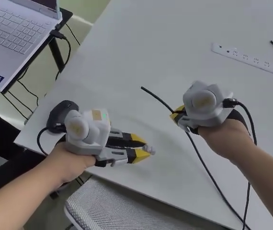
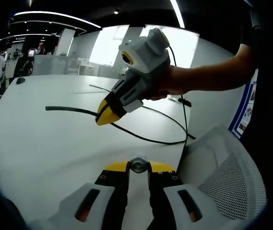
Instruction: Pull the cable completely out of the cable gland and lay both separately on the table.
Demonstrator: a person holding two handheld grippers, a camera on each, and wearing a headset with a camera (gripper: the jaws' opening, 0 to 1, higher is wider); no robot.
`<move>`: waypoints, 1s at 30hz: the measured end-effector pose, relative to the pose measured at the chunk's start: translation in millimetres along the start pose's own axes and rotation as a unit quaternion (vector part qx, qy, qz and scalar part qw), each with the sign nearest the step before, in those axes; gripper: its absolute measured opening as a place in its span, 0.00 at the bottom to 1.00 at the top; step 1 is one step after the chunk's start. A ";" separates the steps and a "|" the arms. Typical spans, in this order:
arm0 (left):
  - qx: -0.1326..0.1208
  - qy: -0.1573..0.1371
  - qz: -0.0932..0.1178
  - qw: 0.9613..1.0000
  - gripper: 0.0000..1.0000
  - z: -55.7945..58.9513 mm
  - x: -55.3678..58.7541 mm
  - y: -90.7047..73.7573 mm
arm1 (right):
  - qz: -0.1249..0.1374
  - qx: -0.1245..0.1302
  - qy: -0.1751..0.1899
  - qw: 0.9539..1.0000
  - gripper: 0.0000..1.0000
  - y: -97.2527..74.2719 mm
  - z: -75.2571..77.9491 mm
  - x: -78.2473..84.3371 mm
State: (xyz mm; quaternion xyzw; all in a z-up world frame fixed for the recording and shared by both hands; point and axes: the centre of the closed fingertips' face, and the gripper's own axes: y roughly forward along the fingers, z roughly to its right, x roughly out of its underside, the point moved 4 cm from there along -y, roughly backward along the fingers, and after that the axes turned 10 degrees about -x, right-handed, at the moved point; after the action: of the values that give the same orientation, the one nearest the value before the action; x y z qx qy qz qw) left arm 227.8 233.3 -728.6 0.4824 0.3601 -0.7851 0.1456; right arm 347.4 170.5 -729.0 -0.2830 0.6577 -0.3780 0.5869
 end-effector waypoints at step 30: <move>-0.052 -0.015 -0.040 0.998 0.15 -42.0 46.6 -5.8 | -0.040 -0.075 -0.080 0.993 0.00 77.7 -23.1 -19.4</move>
State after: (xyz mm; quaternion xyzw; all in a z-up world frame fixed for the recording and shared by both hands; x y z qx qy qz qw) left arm 229.0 272.5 -777.9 0.4471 0.4175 -0.7778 0.1445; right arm 333.2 233.2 -782.0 -0.3816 0.6231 -0.3268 0.5994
